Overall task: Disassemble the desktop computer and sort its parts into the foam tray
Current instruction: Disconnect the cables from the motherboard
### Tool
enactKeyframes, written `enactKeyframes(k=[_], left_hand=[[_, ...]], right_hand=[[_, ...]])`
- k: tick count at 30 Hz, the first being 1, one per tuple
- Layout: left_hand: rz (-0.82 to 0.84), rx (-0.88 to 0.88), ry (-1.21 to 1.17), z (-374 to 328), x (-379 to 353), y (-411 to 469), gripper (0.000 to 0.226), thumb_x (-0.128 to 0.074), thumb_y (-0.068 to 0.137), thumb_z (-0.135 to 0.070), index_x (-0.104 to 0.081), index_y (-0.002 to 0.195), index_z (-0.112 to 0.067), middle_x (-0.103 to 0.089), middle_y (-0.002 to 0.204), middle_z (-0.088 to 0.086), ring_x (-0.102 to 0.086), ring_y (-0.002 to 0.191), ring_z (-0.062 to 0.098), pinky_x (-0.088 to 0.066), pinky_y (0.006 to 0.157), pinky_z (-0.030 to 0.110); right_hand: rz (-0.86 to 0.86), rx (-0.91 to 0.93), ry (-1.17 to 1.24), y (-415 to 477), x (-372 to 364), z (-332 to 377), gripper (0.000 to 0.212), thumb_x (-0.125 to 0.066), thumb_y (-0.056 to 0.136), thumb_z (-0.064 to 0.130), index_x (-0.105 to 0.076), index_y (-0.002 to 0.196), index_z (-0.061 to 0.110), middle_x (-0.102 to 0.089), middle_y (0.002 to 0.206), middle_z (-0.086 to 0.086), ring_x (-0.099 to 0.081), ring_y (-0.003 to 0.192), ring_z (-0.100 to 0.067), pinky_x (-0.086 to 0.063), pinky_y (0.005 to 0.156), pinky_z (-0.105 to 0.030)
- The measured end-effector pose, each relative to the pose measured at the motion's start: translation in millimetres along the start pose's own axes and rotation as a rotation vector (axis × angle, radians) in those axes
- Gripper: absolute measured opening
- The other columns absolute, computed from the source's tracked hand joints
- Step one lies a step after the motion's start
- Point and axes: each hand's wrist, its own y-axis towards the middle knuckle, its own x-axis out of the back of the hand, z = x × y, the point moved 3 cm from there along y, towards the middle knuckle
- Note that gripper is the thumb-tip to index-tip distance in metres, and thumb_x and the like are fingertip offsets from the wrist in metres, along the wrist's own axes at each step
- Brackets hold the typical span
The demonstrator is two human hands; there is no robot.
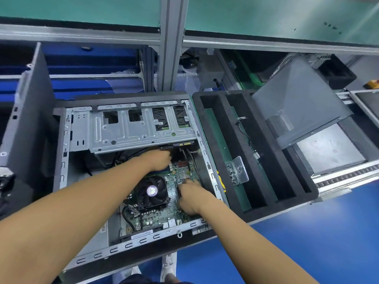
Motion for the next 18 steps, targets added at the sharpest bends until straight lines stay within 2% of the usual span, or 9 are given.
enactKeyframes(k=[4, 6, 8, 10, 12, 13, 15, 16, 18], left_hand=[[0.017, -0.024, 0.038, -1, 4, -9, 0.027, -0.034, 0.103, -0.014, -0.049, 0.081, -0.006, -0.06, 0.102, 0.02, -0.048, 0.075, 0.023, -0.036, 0.064, 0.031], [0.076, -0.024, 0.031, 3, 3, -14, 0.019, -0.036, 0.099, -0.008, -0.054, 0.095, -0.003, -0.06, 0.109, 0.019, -0.051, 0.08, 0.023, -0.038, 0.065, 0.031], [0.119, -0.056, 0.031, 8, 4, -19, 0.027, -0.037, 0.096, -0.006, -0.054, 0.118, -0.001, -0.058, 0.123, 0.019, -0.055, 0.096, 0.027, -0.042, 0.075, 0.031], [0.126, -0.096, 0.013, 11, 7, -25, 0.024, -0.038, 0.097, -0.008, -0.051, 0.116, -0.004, -0.055, 0.128, 0.019, -0.052, 0.096, 0.025, -0.038, 0.076, 0.03], [0.132, -0.101, 0.007, 14, 10, -29, 0.019, -0.037, 0.097, -0.011, -0.048, 0.112, -0.005, -0.053, 0.129, 0.02, -0.048, 0.093, 0.023, -0.035, 0.074, 0.031], [0.139, -0.106, 0.021, 15, 10, -30, 0.026, -0.038, 0.098, -0.012, -0.046, 0.121, -0.003, -0.05, 0.133, 0.02, -0.05, 0.099, 0.026, -0.039, 0.079, 0.033], [0.151, -0.138, 0.093, 15, 8, -37, 0.047, -0.038, 0.098, -0.015, -0.035, 0.143, -0.002, -0.037, 0.146, 0.02, -0.046, 0.125, 0.034, -0.04, 0.101, 0.04], [0.157, -0.168, 0.144, 13, 8, -43, 0.052, -0.039, 0.098, -0.016, -0.03, 0.148, -0.002, -0.029, 0.152, 0.02, -0.038, 0.135, 0.035, -0.035, 0.11, 0.043], [0.186, -0.246, 0.232, 8, 6, -56, 0.053, -0.042, 0.097, -0.016, -0.034, 0.147, -0.003, -0.025, 0.157, 0.017, -0.033, 0.141, 0.034, -0.032, 0.114, 0.046]], right_hand=[[-0.014, -0.014, 0.137, -8, 17, 0, 0.051, -0.044, 0.092, -0.004, -0.045, 0.141, 0.007, -0.052, 0.138, -0.016, -0.054, 0.121, -0.033, -0.049, 0.095, -0.035], [0.01, 0.007, 0.176, -9, 25, -1, 0.052, -0.04, 0.091, -0.007, -0.05, 0.138, 0.012, -0.057, 0.133, -0.012, -0.058, 0.114, -0.032, -0.051, 0.087, -0.033], [0.056, 0.029, 0.207, -10, 30, 0, 0.043, -0.038, 0.091, -0.008, -0.058, 0.123, 0.011, -0.062, 0.125, -0.012, -0.06, 0.11, -0.031, -0.052, 0.091, -0.036], [0.098, 0.032, 0.2, -9, 32, 2, 0.034, -0.04, 0.092, -0.008, -0.061, 0.113, 0.008, -0.063, 0.118, -0.014, -0.062, 0.107, -0.032, -0.052, 0.094, -0.04], [0.12, 0.028, 0.16, -6, 32, 3, 0.022, -0.045, 0.096, 0.0, -0.062, 0.11, 0.003, -0.066, 0.114, -0.017, -0.063, 0.097, -0.03, -0.052, 0.09, -0.039], [0.126, 0.031, 0.132, -4, 30, 4, 0.02, -0.047, 0.099, 0.008, -0.063, 0.107, -0.001, -0.068, 0.11, -0.019, -0.063, 0.089, -0.027, -0.052, 0.086, -0.038], [0.154, 0.032, 0.069, -1, 26, 6, 0.031, -0.051, 0.1, 0.024, -0.065, 0.098, -0.004, -0.072, 0.099, -0.02, -0.064, 0.078, -0.025, -0.053, 0.08, -0.037], [0.178, 0.027, 0.044, 0, 23, 7, 0.037, -0.052, 0.099, 0.031, -0.067, 0.098, -0.004, -0.073, 0.096, -0.018, -0.067, 0.08, -0.026, -0.054, 0.08, -0.037], [0.193, 0.019, -0.009, 4, 16, 9, 0.043, -0.055, 0.096, 0.041, -0.067, 0.103, 0.0, -0.072, 0.098, -0.014, -0.069, 0.089, -0.028, -0.054, 0.08, -0.035]])
